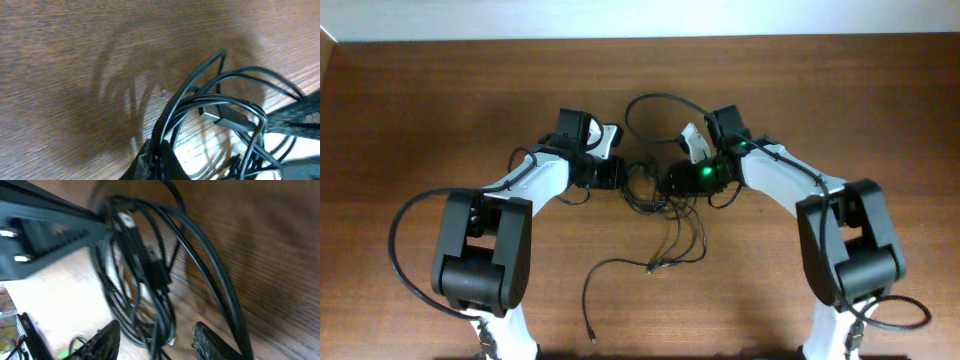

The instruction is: Untangle cables

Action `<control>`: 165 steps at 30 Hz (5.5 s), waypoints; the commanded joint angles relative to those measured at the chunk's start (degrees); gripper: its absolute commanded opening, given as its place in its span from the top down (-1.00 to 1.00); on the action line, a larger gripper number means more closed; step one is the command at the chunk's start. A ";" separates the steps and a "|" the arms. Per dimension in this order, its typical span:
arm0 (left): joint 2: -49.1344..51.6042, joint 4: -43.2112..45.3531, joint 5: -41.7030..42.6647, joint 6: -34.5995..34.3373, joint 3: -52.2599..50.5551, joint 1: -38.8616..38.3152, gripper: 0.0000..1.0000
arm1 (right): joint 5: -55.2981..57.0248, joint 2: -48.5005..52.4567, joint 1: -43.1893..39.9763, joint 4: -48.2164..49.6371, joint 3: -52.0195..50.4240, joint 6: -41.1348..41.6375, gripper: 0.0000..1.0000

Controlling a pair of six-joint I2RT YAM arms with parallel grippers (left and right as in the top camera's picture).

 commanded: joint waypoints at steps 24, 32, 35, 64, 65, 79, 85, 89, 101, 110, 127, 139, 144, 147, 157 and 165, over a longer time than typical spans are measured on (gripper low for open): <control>0.52 1.11 -16.52 -24.59 -0.48 0.00 0.95 | -42.14 -1.29 -5.40 -5.20 0.81 -9.88 0.92; 0.52 0.70 -23.21 -41.24 -0.48 0.63 0.88 | -33.64 -1.29 -5.51 -20.35 0.81 -21.59 0.92; 0.52 0.70 -22.82 -45.75 -0.48 0.63 0.87 | -24.85 -1.29 -5.40 -21.86 0.81 -18.16 0.92; 0.50 10.34 54.21 6.01 0.04 6.95 0.54 | 18.01 -1.27 -0.31 -4.09 3.28 12.00 -0.38; 0.50 11.78 57.86 6.01 0.07 7.23 0.55 | 19.54 -1.27 -0.11 -3.43 3.28 13.27 -0.38; 0.50 2.58 6.80 0.24 0.11 2.08 -0.52 | 29.99 -1.29 -3.10 -9.55 7.37 19.80 0.01; 0.50 2.14 -22.03 -5.86 0.11 -7.30 -0.13 | 29.99 -1.49 -3.52 -19.45 16.04 14.19 0.02; 0.52 2.14 -27.98 -8.35 0.11 -8.94 0.95 | 26.27 -1.49 -3.54 -25.68 17.97 14.21 0.02; -19.63 -12.52 -22.12 -8.33 13.62 -3.50 1.00 | -2.99 -3.61 -3.48 -30.58 18.75 2.19 -0.07; -32.79 -12.68 -18.45 -8.35 13.62 -3.56 1.00 | -1.57 -13.18 -1.84 -30.16 21.59 9.40 -0.46; -34.73 -8.68 -3.98 -10.32 13.62 -3.54 1.00 | 23.74 -10.34 10.21 -16.50 21.57 32.37 -0.75; -46.64 -12.39 -14.10 -10.27 13.62 7.69 1.00 | 33.59 -11.87 0.68 -25.42 21.59 30.36 0.92; -45.44 -14.78 -23.41 -10.27 13.60 11.52 1.00 | 32.81 -18.38 -6.47 -30.01 21.59 22.58 0.92; -45.33 -14.75 -28.59 -10.29 13.60 14.25 1.00 | 32.79 -22.05 -13.70 -32.83 21.59 18.82 0.92; -44.11 -15.21 -28.63 -17.33 13.60 16.59 1.00 | 0.68 -24.22 -24.90 -35.91 21.59 -2.49 0.92; -36.59 -15.50 -13.07 -16.98 13.60 15.91 1.00 | -32.87 -24.44 -25.00 -28.57 28.57 -15.15 0.91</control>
